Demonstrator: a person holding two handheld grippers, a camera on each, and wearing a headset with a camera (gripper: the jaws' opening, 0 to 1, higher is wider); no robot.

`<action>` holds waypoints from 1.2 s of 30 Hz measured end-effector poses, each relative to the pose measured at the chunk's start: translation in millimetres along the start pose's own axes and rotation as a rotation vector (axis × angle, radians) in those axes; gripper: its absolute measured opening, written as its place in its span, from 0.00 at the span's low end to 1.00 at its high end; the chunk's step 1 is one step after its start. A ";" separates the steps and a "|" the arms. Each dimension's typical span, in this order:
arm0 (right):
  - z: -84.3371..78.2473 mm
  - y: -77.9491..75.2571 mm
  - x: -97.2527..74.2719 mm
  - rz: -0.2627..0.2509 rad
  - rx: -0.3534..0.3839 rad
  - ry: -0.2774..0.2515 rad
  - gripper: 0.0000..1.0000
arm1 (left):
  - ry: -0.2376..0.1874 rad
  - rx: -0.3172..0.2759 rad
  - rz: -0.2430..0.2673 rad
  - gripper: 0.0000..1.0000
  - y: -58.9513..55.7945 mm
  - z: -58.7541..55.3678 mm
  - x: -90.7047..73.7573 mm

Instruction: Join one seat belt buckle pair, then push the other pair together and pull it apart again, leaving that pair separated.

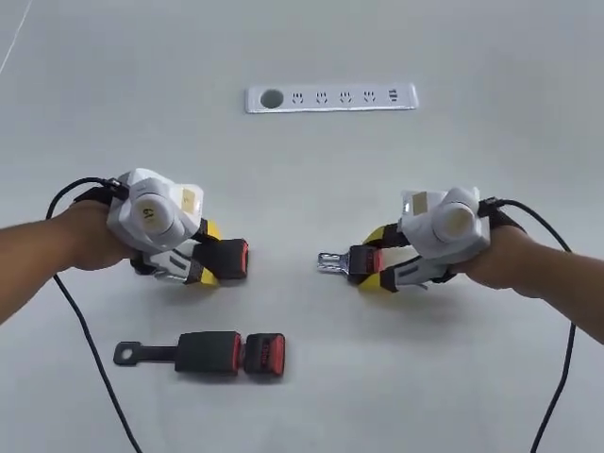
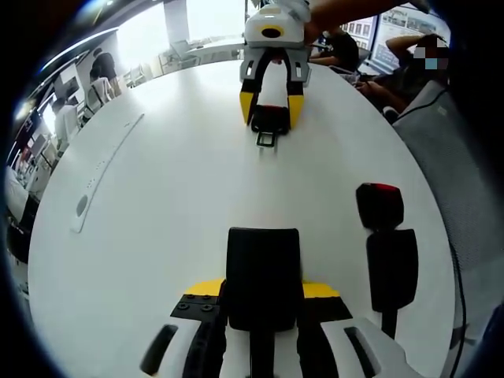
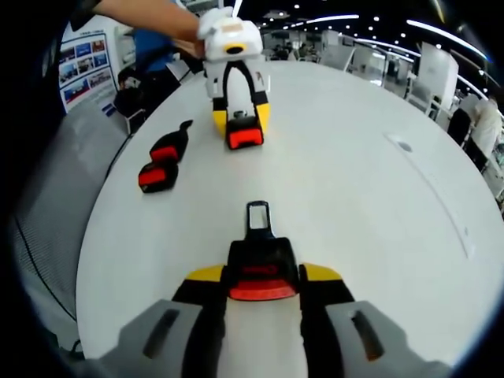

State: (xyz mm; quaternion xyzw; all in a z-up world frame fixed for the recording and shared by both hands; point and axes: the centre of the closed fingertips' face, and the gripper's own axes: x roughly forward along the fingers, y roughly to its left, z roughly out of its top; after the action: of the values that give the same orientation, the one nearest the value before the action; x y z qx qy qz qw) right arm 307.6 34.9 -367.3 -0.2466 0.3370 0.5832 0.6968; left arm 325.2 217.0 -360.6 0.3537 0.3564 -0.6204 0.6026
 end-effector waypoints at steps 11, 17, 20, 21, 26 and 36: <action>-16.9 -11.3 -4.6 -0.009 -0.009 0.034 0.36 | 0.006 0.000 -0.001 0.35 0.5 0.1 0.8; -21.6 -13.3 -10.0 -0.013 -0.007 0.043 0.36 | 0.010 -0.002 -0.001 0.35 0.9 0.1 1.5; -22.2 -12.8 -11.6 -0.015 -0.003 0.043 0.36 | 0.011 -0.006 0.000 0.35 1.0 0.1 1.5; -21.5 -12.4 -11.0 -0.018 0.005 0.042 0.37 | 0.010 -0.009 0.001 0.35 1.1 0.1 1.5; -22.4 -15.8 -13.5 -0.096 0.115 0.004 0.63 | -0.006 -0.061 0.004 0.38 -0.7 1.5 1.5; -15.8 -25.6 -41.5 -0.339 0.300 -0.143 0.78 | -0.098 -0.267 0.088 0.72 6.4 14.1 -13.5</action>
State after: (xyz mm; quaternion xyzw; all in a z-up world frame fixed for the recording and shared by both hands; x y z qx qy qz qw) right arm 325.9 -8.7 -347.4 -0.1513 0.3236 0.4172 0.8357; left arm 331.9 211.3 -342.0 0.2547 0.3901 -0.5570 0.6876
